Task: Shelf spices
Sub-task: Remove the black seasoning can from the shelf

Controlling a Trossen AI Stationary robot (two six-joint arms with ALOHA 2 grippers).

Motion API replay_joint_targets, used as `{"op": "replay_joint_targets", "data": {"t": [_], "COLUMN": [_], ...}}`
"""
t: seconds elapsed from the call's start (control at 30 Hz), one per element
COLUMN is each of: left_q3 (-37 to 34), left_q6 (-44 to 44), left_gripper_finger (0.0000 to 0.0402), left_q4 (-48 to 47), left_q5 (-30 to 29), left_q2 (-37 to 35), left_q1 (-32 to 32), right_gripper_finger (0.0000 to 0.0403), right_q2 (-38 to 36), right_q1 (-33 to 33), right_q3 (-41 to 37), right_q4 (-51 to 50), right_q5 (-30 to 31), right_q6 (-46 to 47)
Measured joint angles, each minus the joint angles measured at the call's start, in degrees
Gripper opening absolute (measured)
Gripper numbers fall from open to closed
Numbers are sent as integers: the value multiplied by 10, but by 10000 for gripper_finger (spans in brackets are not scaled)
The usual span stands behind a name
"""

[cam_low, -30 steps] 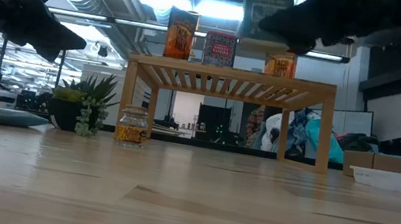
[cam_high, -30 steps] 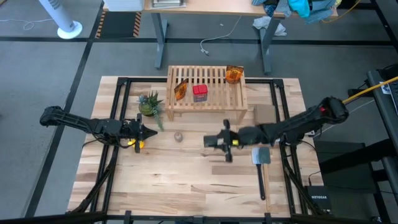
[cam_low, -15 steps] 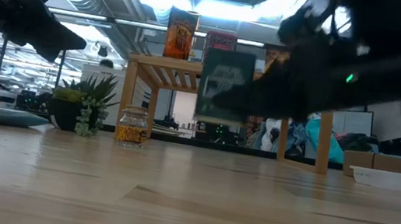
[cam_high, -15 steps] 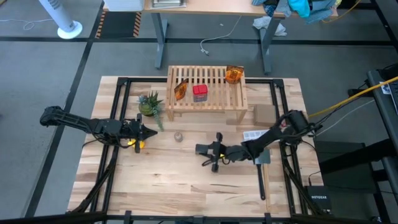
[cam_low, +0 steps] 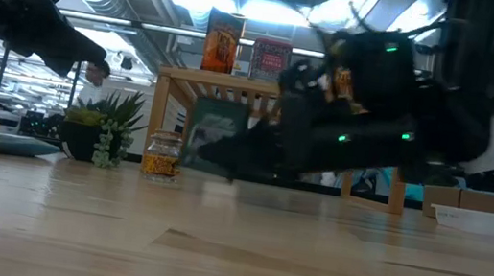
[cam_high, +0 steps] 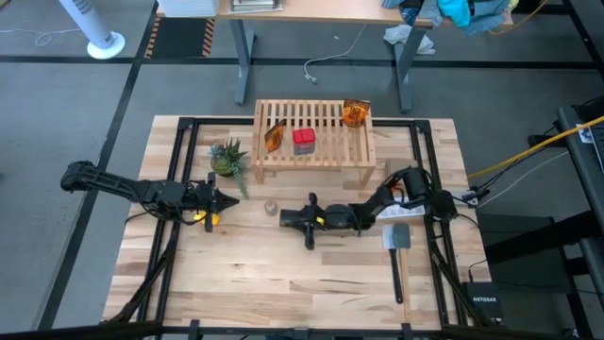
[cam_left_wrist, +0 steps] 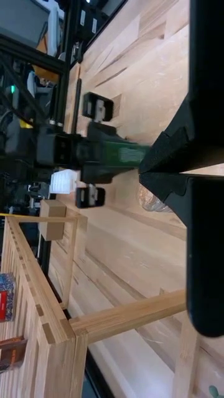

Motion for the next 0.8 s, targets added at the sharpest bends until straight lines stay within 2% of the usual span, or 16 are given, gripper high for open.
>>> {"op": "replay_joint_targets", "data": {"t": [0.13, 0.53, 0.8], "left_q3": [0, 0, 0], "left_q6": [0, 0, 0], "left_gripper_finger": [0, 0, 0], "left_q4": [0, 0, 0], "left_q5": [0, 0, 0], "left_q2": [0, 0, 0], "left_q1": [0, 0, 0], "right_gripper_finger": [119, 123, 269], "right_q2": [5, 4, 4], "right_q1": [-17, -20, -19], "right_q3": [35, 38, 38], "right_q4": [-64, -84, -126], "right_q5": [-16, -4, -5], "right_q6": [-16, -33, -32]}}
